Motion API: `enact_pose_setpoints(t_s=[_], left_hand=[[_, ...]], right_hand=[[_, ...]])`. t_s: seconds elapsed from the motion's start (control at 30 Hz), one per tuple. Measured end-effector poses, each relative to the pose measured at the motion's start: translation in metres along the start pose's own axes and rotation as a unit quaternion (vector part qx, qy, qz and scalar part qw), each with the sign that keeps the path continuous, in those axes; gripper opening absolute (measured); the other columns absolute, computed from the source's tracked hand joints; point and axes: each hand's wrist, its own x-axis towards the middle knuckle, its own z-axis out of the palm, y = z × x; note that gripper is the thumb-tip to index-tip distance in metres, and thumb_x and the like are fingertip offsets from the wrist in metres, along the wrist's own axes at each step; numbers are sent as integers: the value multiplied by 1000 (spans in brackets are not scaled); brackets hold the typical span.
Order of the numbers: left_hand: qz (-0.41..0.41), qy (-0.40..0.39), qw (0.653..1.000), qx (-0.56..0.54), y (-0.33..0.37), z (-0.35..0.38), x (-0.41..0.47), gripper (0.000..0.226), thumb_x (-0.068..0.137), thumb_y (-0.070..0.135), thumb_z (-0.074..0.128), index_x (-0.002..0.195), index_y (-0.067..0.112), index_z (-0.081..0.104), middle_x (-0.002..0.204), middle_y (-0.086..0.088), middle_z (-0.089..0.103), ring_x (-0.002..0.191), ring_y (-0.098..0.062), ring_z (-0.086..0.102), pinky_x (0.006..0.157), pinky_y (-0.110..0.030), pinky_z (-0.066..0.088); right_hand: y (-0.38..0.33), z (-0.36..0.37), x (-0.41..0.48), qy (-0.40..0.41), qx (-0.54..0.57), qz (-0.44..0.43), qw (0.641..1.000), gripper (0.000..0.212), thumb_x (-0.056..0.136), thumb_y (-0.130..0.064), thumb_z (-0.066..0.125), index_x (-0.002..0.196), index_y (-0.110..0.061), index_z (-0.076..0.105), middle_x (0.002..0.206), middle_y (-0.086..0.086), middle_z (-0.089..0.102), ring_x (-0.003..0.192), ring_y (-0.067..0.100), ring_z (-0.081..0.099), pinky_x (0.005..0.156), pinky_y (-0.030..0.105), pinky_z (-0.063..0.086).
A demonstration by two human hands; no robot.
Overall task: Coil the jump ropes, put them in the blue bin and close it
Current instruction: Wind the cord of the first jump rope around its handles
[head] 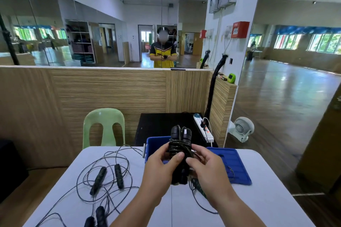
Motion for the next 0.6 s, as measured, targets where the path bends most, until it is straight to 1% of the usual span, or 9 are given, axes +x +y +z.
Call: enact_pose_setpoints(t_s=[0.1,0.17,0.23,0.3,0.37,0.43,0.5,0.6], left_hand=[[9,-8,1000,21,0,-17,7,23,95,21,72,110,39,75,99,4,78,89,-21,77,61,-46,65],[7,-10,999,29,-1,-29,10,22,96,21,71,108,39,75,99,5,78,89,-20,76,63,-52,65],[2,-14,999,34,-2,-41,13,23,96,22,71,106,42,75,98,6,78,87,-21,76,64,-56,64],[-6,-17,999,29,-4,-51,16,24,96,22,71,102,45,75,96,7,77,84,-22,76,64,-57,63],[-14,-23,999,24,-5,-61,19,26,97,21,70,98,47,76,95,6,78,84,-26,76,64,-55,62],[-23,-35,999,17,-8,-68,23,27,98,19,68,98,45,76,95,3,78,85,-32,76,66,-54,62],[-42,-43,998,7,-10,-74,27,29,100,18,65,100,45,76,96,3,78,86,-31,76,70,-57,62],[-84,-61,995,-1,-16,-77,36,37,103,12,55,108,42,75,97,3,79,91,-26,77,77,-57,63]], right_hand=[[1,20,1,13,-31,-32,999,40,93,0,63,116,-30,73,103,-4,79,101,15,75,88,42,63],[1,33,0,13,-44,-48,998,44,93,2,62,107,-38,73,101,-6,80,99,12,75,85,37,63],[2,45,-1,11,-49,-58,997,48,93,4,62,102,-42,72,99,-8,80,96,11,75,81,33,63],[6,56,-1,15,-55,-62,996,47,93,5,62,106,-40,72,98,-10,80,95,10,75,80,32,63],[11,65,2,27,-62,-56,996,46,93,3,65,113,-38,72,99,-12,79,95,9,75,81,32,63],[15,72,5,28,-53,-41,997,49,92,4,65,106,-43,70,99,-13,79,95,10,76,81,33,63],[19,75,11,27,-44,-22,998,48,92,5,65,106,-41,69,101,-10,80,97,13,76,83,36,63],[26,75,21,24,-33,12,999,44,93,7,63,115,-30,69,103,-4,80,98,15,76,85,38,63]])
